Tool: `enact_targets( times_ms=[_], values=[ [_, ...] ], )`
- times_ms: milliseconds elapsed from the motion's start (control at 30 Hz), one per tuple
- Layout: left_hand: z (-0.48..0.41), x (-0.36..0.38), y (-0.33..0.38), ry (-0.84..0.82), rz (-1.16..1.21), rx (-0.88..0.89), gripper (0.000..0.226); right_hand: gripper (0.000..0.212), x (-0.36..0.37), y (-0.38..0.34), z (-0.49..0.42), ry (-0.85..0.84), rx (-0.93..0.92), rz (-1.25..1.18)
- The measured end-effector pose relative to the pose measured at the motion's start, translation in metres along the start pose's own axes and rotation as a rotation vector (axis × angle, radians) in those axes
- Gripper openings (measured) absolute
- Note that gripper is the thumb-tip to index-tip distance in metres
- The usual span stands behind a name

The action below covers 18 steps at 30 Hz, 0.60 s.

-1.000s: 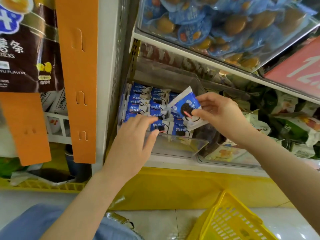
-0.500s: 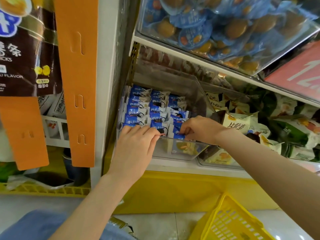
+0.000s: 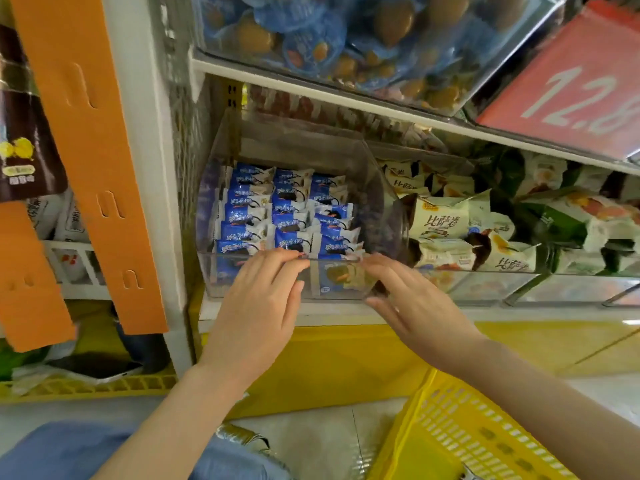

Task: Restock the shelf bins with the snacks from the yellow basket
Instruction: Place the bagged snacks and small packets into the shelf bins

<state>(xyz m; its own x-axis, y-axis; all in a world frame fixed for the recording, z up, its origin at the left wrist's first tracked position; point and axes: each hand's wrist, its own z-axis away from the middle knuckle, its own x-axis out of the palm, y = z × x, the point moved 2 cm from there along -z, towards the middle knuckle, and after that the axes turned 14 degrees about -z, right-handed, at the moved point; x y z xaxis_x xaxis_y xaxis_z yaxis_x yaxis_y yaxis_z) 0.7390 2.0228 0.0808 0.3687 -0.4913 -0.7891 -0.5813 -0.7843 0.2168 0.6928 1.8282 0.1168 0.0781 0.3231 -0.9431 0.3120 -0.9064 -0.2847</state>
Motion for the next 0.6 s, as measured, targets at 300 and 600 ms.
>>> enact_targets(
  times_ms=[300, 600],
  values=[
    [0.054, 0.081, 0.086, -0.352, 0.12, 0.173, 0.036, 0.046, 0.06, 0.079, 0.149, 0.282, 0.314, -0.201],
    [0.094, 0.223, 0.162, -0.887, 0.227, -0.039, 0.042, 0.055, 0.161, 0.201, 0.341, -0.093, 1.212, -0.256]
  ],
)
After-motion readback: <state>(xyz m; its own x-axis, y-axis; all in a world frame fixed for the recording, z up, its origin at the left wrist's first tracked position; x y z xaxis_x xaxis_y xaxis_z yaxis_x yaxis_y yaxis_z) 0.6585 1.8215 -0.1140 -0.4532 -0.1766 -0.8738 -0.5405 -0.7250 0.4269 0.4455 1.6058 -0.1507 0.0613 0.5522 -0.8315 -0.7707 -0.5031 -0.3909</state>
